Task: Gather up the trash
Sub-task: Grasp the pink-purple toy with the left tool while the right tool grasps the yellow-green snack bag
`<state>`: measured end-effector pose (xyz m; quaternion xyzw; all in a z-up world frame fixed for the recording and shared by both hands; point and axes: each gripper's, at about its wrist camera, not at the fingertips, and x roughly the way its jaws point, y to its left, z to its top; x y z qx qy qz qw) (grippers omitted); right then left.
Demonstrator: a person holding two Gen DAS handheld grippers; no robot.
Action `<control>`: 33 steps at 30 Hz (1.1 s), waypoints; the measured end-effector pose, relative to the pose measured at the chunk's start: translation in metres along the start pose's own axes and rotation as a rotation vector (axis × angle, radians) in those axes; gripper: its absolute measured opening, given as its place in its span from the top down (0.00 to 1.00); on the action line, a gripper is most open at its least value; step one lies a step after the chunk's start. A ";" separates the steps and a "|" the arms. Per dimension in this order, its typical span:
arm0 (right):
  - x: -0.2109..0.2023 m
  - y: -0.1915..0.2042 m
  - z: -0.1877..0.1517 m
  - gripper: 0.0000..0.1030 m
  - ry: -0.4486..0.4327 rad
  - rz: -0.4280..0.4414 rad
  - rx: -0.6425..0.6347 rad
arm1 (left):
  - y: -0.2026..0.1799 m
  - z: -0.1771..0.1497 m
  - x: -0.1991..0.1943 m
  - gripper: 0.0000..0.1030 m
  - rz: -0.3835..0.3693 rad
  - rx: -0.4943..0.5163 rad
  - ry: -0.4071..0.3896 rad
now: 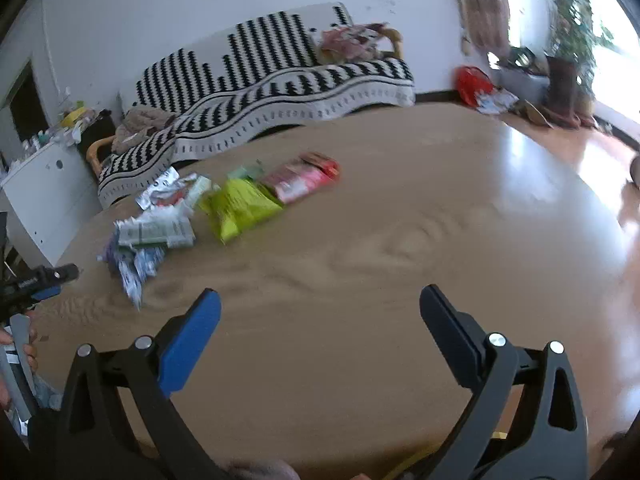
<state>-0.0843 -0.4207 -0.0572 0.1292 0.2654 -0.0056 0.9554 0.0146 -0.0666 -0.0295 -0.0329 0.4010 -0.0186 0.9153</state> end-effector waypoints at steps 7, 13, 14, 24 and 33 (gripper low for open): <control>0.054 0.035 0.041 0.07 0.057 0.067 -0.032 | 0.002 0.024 0.044 0.06 0.054 0.065 0.045; 0.107 0.054 0.055 0.07 0.132 0.114 -0.042 | 0.000 0.030 0.058 0.05 -0.014 0.096 0.080; 0.112 0.056 0.057 0.07 0.132 0.118 -0.047 | -0.003 0.032 0.059 0.05 -0.024 0.111 0.083; 0.146 0.071 0.065 0.08 0.171 0.115 -0.110 | -0.017 0.044 0.089 0.05 -0.063 0.159 0.119; 0.159 0.063 0.062 0.26 0.186 0.110 -0.115 | -0.015 0.047 0.100 0.05 -0.108 0.168 0.132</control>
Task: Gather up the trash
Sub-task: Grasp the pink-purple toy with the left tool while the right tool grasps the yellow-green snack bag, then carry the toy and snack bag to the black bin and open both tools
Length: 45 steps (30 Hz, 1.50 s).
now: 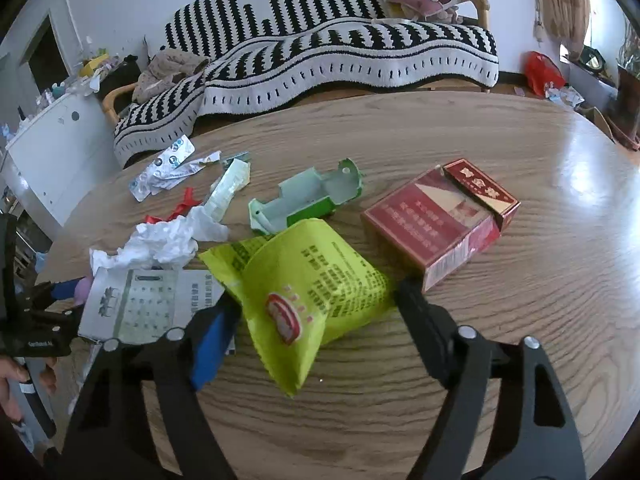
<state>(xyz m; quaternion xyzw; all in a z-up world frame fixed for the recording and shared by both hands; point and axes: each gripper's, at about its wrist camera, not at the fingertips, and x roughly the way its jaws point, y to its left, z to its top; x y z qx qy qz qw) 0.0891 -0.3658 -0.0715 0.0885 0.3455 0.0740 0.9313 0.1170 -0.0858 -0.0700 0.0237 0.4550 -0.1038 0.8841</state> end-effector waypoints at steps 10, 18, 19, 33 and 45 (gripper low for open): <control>-0.012 -0.001 -0.003 0.50 -0.021 0.031 0.011 | -0.005 -0.001 -0.022 0.56 -0.103 0.023 -0.049; -0.024 0.001 -0.003 0.59 -0.041 0.021 -0.006 | 0.002 -0.005 -0.031 0.60 -0.057 0.012 -0.053; -0.025 0.001 -0.003 0.60 -0.042 0.025 -0.004 | 0.003 -0.006 -0.033 0.60 -0.051 0.012 -0.058; -0.048 0.001 -0.004 0.63 -0.080 0.031 0.003 | 0.011 -0.007 -0.057 0.60 -0.008 -0.015 -0.093; -0.057 0.000 -0.019 0.64 -0.073 0.028 0.016 | 0.015 -0.024 -0.064 0.60 0.024 -0.039 -0.081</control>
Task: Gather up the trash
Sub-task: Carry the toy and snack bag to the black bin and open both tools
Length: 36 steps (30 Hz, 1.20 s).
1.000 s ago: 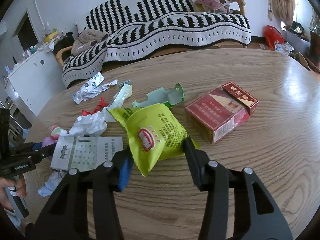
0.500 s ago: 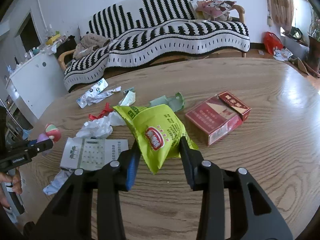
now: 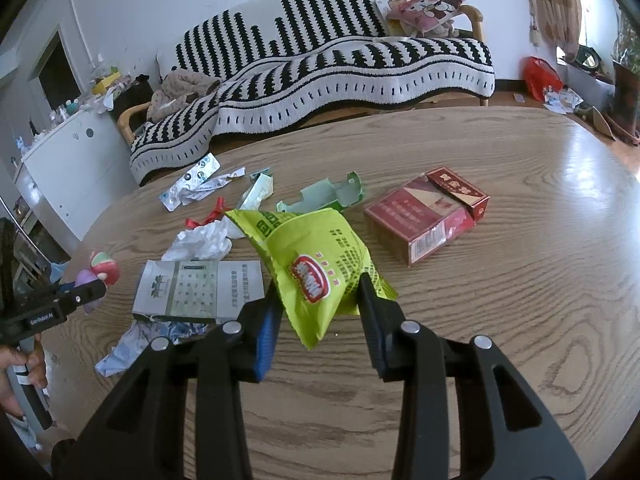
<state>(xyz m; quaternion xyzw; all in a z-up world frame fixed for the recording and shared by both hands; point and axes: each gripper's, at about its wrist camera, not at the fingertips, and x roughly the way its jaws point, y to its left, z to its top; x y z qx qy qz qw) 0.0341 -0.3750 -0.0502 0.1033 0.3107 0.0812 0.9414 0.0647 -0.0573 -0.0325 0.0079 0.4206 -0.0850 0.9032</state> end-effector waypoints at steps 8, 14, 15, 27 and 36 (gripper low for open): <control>-0.015 0.000 -0.003 0.65 -0.016 -0.003 0.002 | -0.008 -0.006 -0.006 0.60 -0.008 0.006 0.005; -0.065 0.002 -0.001 0.65 -0.084 -0.008 -0.003 | -0.037 -0.009 -0.037 0.60 -0.036 0.059 -0.039; -0.079 0.001 -0.002 0.65 -0.103 -0.009 -0.002 | -0.046 -0.010 -0.045 0.60 -0.046 0.075 -0.050; -0.260 -0.079 -0.121 0.65 -0.173 -0.168 0.144 | -0.223 -0.096 -0.094 0.60 -0.388 0.315 0.035; -0.275 -0.184 -0.276 0.65 0.073 -0.281 0.443 | -0.365 -0.236 -0.059 0.60 -0.543 0.571 0.359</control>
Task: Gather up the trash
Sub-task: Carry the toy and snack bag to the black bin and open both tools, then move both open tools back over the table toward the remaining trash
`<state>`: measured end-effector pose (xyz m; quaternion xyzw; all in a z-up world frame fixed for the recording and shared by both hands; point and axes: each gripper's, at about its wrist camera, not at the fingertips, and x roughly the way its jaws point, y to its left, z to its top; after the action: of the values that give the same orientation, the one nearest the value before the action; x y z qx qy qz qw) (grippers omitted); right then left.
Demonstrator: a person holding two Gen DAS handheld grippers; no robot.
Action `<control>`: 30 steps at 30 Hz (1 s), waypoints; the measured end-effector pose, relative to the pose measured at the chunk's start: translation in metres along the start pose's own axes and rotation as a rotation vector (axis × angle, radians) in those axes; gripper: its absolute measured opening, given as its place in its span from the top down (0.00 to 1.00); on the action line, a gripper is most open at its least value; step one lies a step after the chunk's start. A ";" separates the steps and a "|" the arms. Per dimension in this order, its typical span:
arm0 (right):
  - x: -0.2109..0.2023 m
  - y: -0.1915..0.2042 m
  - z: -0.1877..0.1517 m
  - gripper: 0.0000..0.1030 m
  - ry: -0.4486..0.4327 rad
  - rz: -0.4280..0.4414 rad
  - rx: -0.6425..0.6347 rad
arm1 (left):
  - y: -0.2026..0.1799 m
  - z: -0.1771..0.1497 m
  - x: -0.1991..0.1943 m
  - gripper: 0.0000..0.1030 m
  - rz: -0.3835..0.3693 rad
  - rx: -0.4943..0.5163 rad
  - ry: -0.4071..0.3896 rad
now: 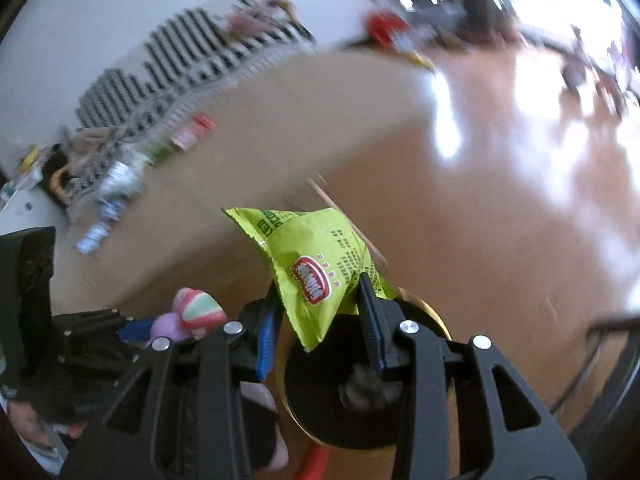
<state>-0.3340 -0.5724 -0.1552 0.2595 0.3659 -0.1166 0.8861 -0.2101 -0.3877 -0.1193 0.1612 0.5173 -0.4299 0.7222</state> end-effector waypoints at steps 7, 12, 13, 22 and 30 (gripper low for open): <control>0.059 -0.052 -0.032 0.65 0.142 -0.021 0.156 | -0.015 -0.003 0.102 0.60 0.001 0.022 0.181; 0.069 -0.055 -0.034 0.65 0.173 -0.027 0.149 | -0.010 -0.012 0.121 0.61 0.009 0.021 0.224; 0.073 -0.055 -0.033 0.65 0.179 -0.028 0.157 | -0.008 -0.012 0.123 0.61 0.001 0.011 0.229; 0.090 -0.052 -0.035 0.65 0.214 -0.008 0.186 | -0.009 -0.016 0.123 0.60 -0.021 0.011 0.232; 0.069 -0.069 -0.023 0.07 0.152 0.026 0.297 | -0.004 -0.012 0.115 0.06 -0.051 -0.054 0.209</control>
<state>-0.3261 -0.6186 -0.2437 0.4003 0.4073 -0.1380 0.8092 -0.2092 -0.4342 -0.2250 0.1724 0.6049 -0.4151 0.6572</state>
